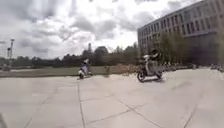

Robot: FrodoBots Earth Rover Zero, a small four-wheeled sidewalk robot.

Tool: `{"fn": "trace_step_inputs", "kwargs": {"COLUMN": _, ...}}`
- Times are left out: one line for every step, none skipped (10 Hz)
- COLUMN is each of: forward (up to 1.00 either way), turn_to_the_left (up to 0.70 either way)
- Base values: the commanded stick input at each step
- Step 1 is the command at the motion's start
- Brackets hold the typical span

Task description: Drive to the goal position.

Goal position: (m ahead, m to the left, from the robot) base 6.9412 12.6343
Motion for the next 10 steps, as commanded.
{"fn": "trace_step_inputs", "kwargs": {"forward": 0.0, "turn_to_the_left": 0.7}}
{"fn": "trace_step_inputs", "kwargs": {"forward": 0.0, "turn_to_the_left": 0.7}}
{"fn": "trace_step_inputs", "kwargs": {"forward": 0.0, "turn_to_the_left": 0.7}}
{"fn": "trace_step_inputs", "kwargs": {"forward": 0.0, "turn_to_the_left": 0.7}}
{"fn": "trace_step_inputs", "kwargs": {"forward": 0.0, "turn_to_the_left": 0.7}}
{"fn": "trace_step_inputs", "kwargs": {"forward": 0.0, "turn_to_the_left": 0.7}}
{"fn": "trace_step_inputs", "kwargs": {"forward": 0.0, "turn_to_the_left": 0.7}}
{"fn": "trace_step_inputs", "kwargs": {"forward": 0.0, "turn_to_the_left": 0.7}}
{"fn": "trace_step_inputs", "kwargs": {"forward": 0.0, "turn_to_the_left": 0.7}}
{"fn": "trace_step_inputs", "kwargs": {"forward": 0.0, "turn_to_the_left": 0.7}}
